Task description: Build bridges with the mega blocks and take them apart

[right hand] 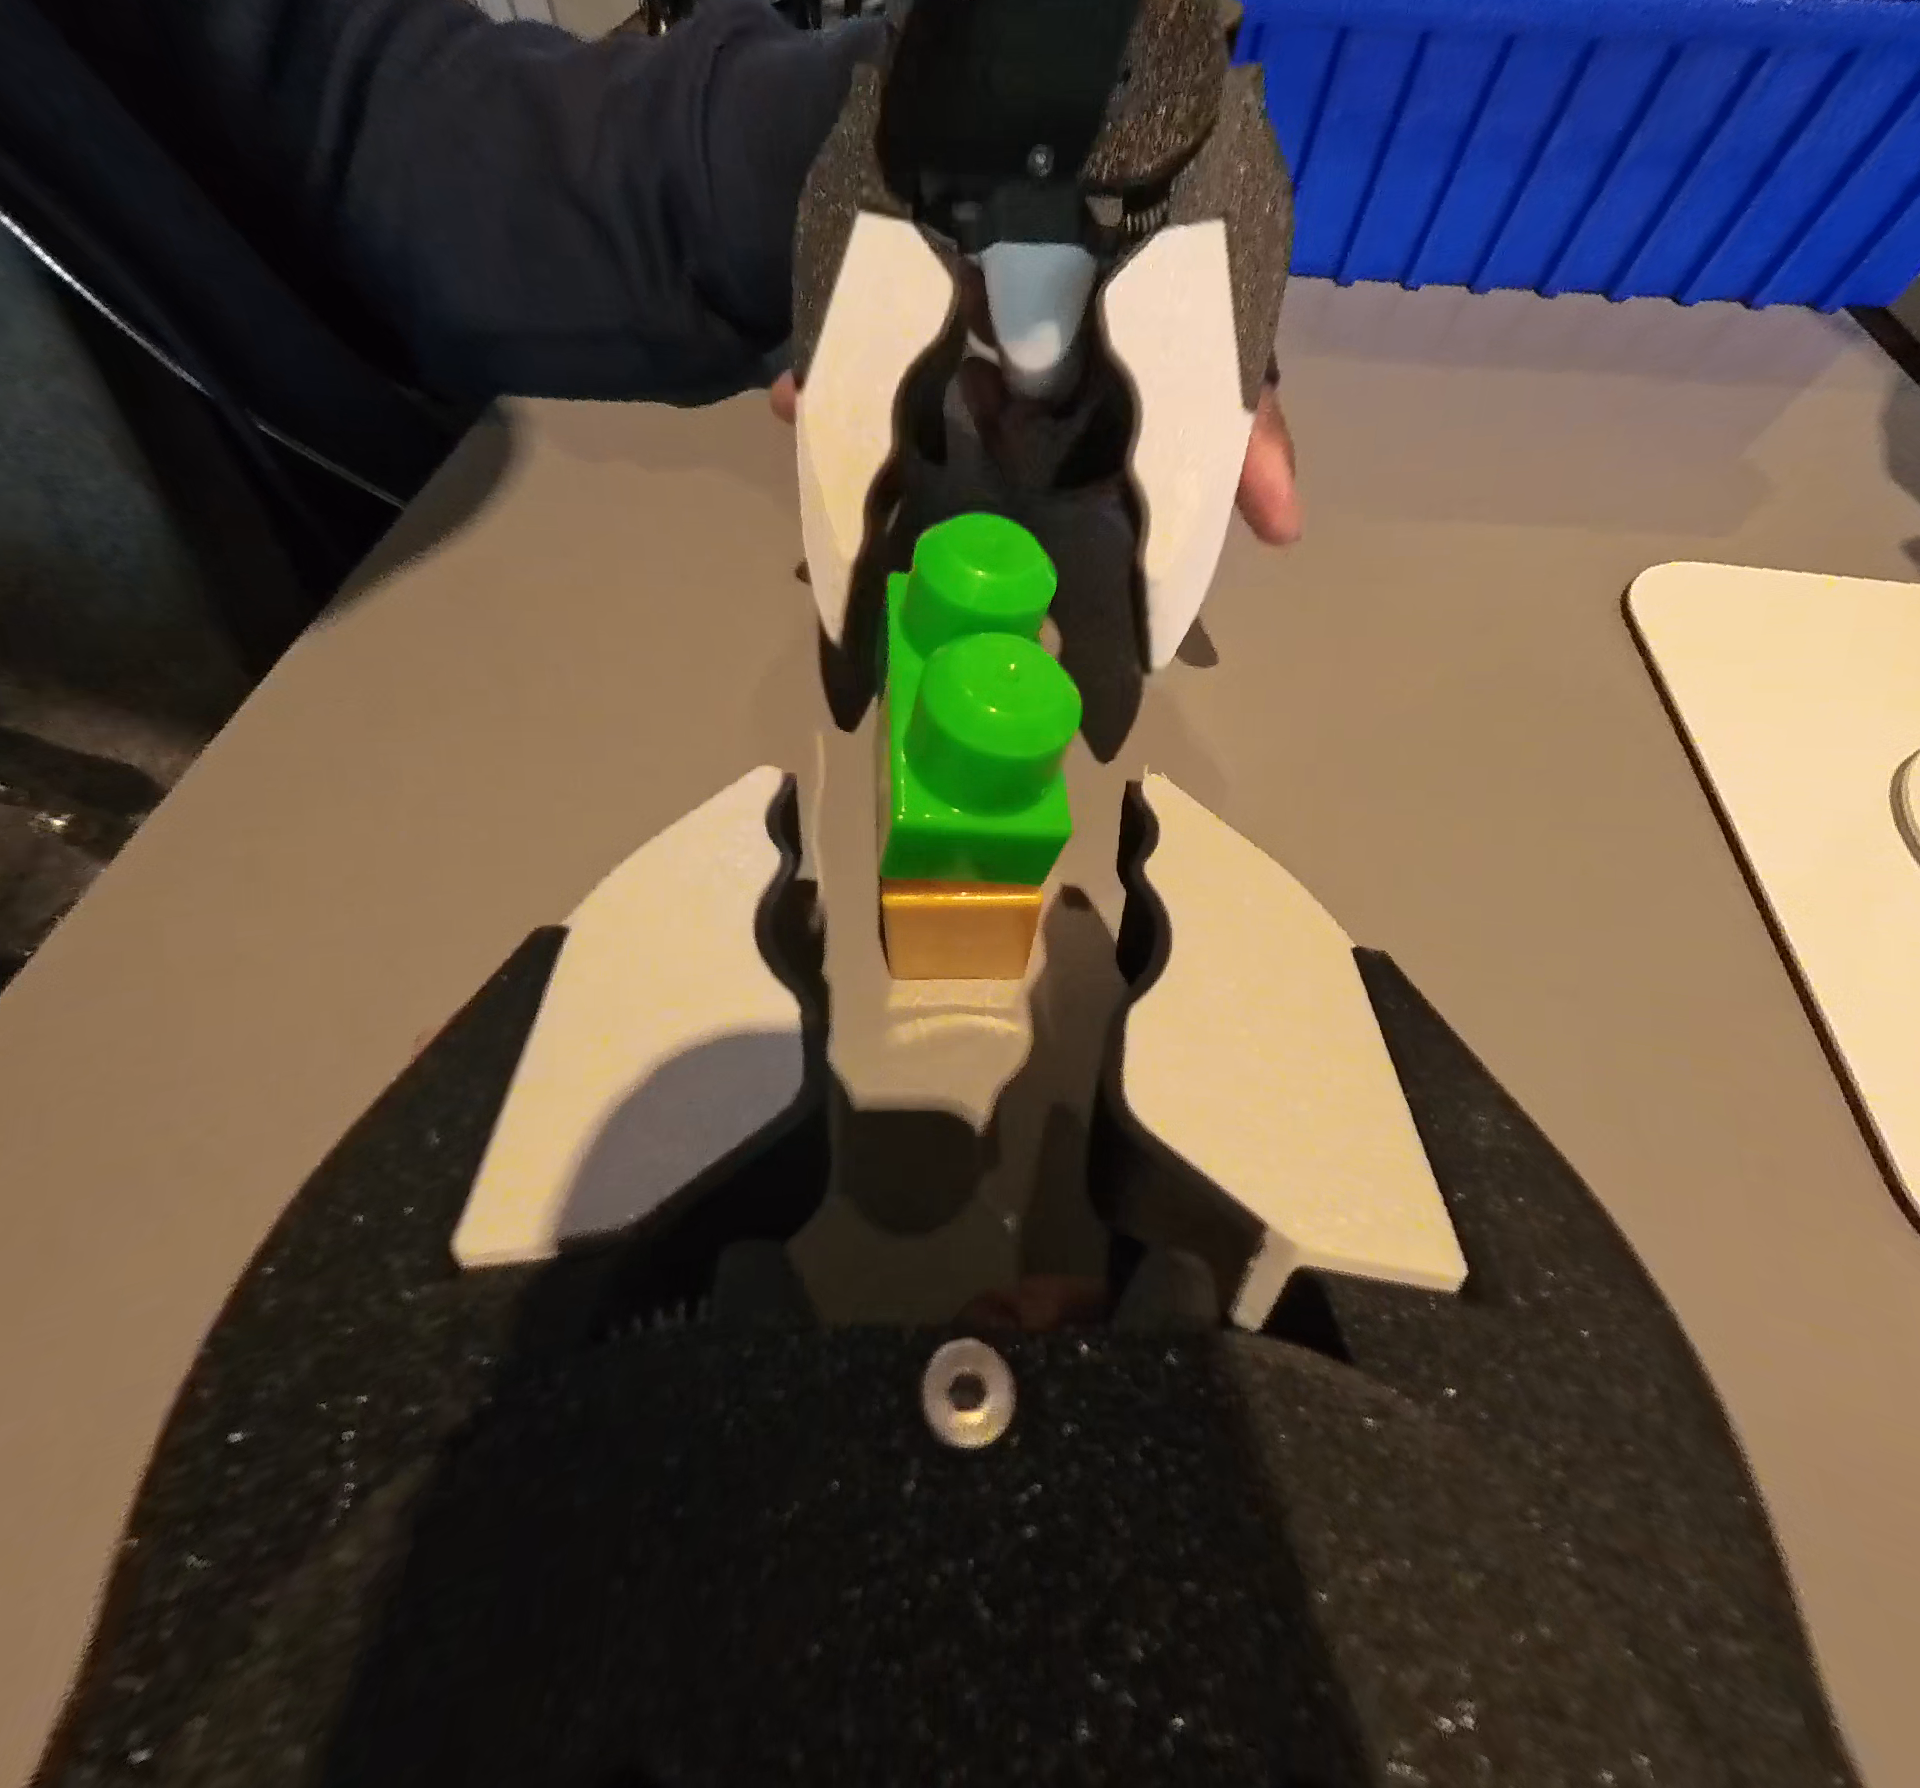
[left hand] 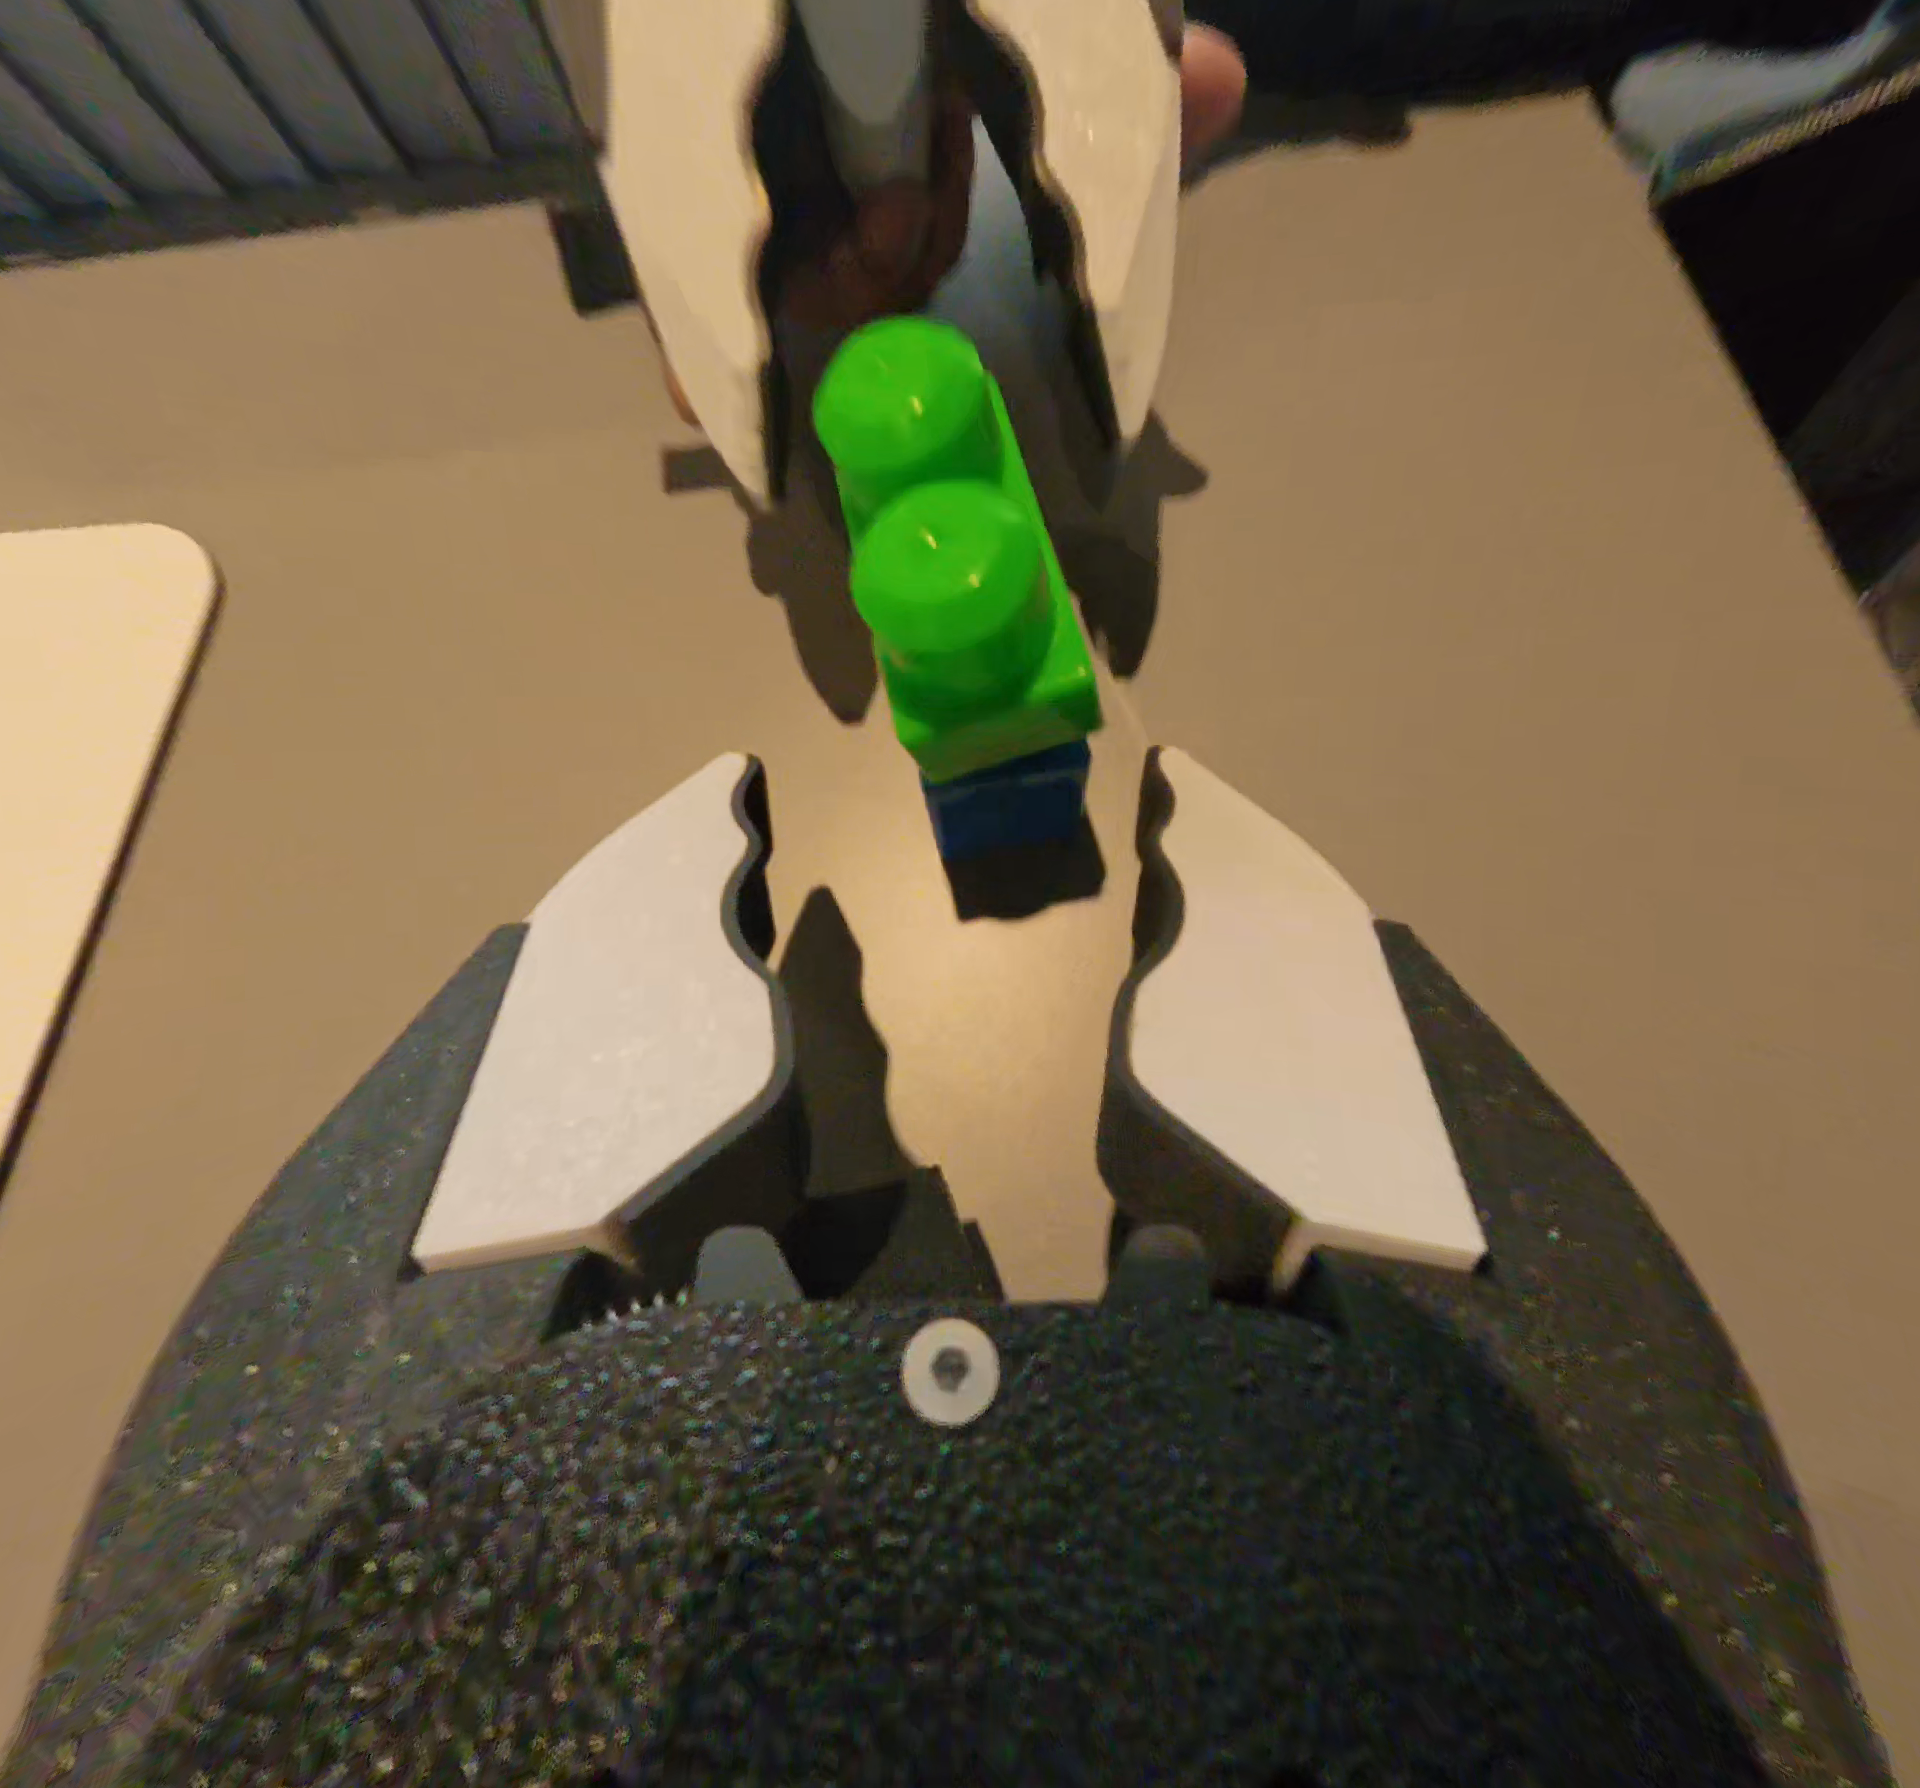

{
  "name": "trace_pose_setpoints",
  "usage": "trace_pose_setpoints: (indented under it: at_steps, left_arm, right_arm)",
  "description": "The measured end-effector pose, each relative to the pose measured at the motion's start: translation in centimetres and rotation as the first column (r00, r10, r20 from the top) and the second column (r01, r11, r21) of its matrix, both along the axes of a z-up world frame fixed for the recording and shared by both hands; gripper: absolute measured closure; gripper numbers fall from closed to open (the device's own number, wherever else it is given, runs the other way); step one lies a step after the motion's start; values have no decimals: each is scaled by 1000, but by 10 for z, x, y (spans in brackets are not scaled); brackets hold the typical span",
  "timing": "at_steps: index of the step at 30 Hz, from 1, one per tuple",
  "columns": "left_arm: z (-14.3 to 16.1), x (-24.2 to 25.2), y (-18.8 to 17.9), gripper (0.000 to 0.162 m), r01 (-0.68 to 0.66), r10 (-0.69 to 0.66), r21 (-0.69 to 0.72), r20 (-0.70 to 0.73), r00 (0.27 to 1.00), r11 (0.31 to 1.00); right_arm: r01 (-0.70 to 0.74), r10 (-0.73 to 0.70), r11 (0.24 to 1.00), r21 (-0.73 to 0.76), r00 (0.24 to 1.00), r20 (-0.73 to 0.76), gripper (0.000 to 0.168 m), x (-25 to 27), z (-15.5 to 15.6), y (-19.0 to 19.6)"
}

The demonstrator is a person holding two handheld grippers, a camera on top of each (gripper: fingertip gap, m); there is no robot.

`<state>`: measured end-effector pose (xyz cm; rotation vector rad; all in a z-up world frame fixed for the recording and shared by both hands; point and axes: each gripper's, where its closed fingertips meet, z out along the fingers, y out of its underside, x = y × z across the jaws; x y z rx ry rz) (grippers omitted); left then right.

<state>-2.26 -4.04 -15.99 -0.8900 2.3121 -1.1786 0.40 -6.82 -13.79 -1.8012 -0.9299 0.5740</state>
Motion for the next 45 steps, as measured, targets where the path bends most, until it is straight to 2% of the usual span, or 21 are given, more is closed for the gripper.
trace_pose_setpoints:
  at_steps: [1,4,8,12,22,24,32,39,45]
  left_arm:
    - [8,2,1,94,-19,20,-37,24,1000,999]
    - [25,8,2,91,-116,128,-159,67,990,980]
    - [26,6,-7,95,-186,209,-260,67,976,948]
    - [19,8,-9,100,-202,222,-192,85,971,960]
    - [16,7,-9,118,-192,208,-157,91,974,969]
    - [15,6,-11,127,-178,194,-152,93,977,972]
    - [15,6,-11,127,-166,180,-109,130,975,980]
    - [14,6,-11,127,-159,168,-67,162,972,985]
    - [11,6,-10,127,-158,151,22,185,971,987]
  right_arm:
    - [1,-1,1000,1,1000,-10,109,0,1,0]
    - [5,-5,1000,-1,999,-37,108,2,3,0]
    - [1,-3,1000,-23,998,-69,110,2,3,0]
    - [2,-4,1000,-26,996,-90,115,1,4,1]
    - [7,-8,1000,-12,997,-83,133,-1,7,2]
    - [12,-13,1000,-11,997,-72,137,-1,5,3]
    - [15,-15,999,30,1000,-1,137,-2,5,2]
    - [31,-30,998,60,999,-17,137,-2,5,1]
    - [43,-45,997,66,999,29,137,-2,1,0]
